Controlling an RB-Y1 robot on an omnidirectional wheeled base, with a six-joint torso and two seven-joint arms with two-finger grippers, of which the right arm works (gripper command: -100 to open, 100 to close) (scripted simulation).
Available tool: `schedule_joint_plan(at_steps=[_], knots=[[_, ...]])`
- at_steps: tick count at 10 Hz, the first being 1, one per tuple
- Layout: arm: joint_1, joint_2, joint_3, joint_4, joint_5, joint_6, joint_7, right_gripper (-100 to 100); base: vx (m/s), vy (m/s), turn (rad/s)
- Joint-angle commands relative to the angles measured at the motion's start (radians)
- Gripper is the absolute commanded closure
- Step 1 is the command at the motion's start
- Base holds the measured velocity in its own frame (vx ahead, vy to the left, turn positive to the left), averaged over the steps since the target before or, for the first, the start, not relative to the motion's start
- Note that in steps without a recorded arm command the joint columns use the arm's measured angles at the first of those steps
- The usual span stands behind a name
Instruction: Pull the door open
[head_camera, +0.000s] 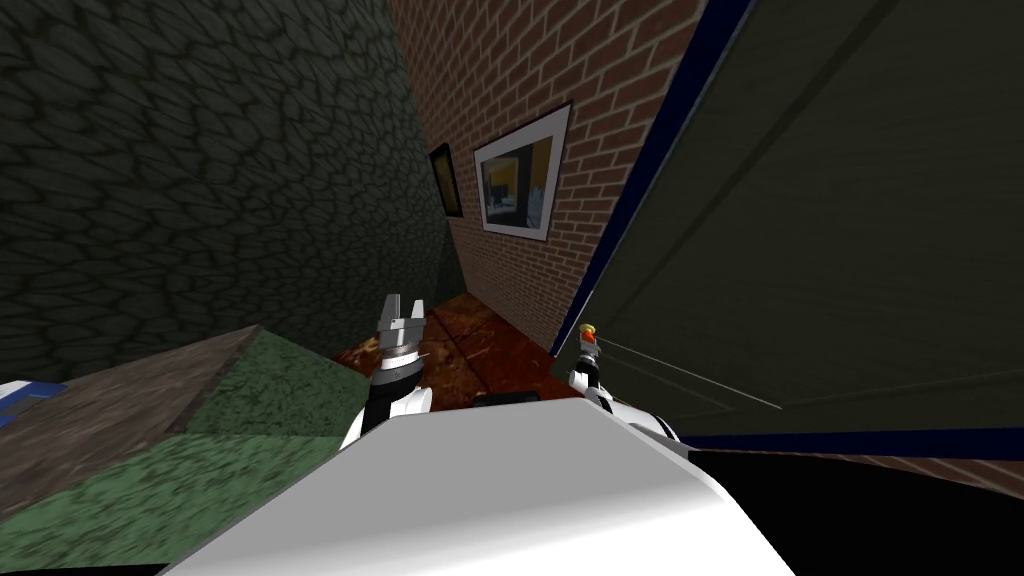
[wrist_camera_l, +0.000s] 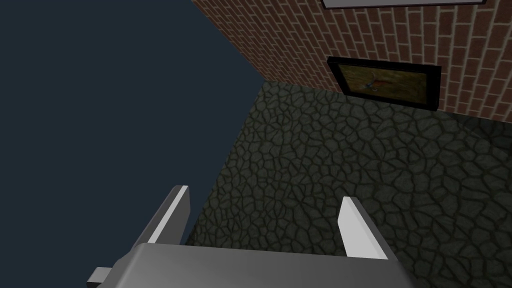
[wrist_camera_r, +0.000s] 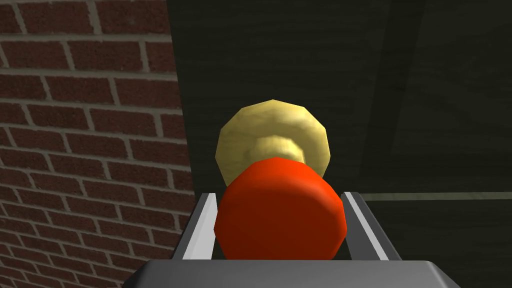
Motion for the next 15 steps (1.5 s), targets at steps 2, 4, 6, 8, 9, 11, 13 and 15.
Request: schedule_joint_plan(at_steps=[2,4,6,8,9,11,13,15], knots=[[0.001,-0.004,0.017,-0.001,0.013,0.001,-0.02,100,-0.083,0.003,0.037],[0.002,-0.008,0.037,-0.003,0.029,0.003,-0.044,100,-0.247,-0.014,0.105],[0.003,-0.014,0.06,-0.004,0.047,0.005,-0.072,100,-0.222,0.0,0.113],[0.004,-0.02,0.087,-0.007,0.069,0.007,-0.104,100,-0.261,-0.002,0.11],[0.004,-0.02,0.087,-0.007,0.069,0.007,-0.104,100,-0.155,-0.013,0.037],[0.005,-0.025,0.109,-0.008,0.086,0.008,-0.13,100,-0.195,-0.016,0.09],[0.008,-0.025,0.12,-0.008,0.095,0.009,-0.14,100,-0.12,-0.001,0.049],[0.01,-0.03,0.137,-0.01,0.11,0.006,-0.159,100,-0.233,-0.014,0.075]])
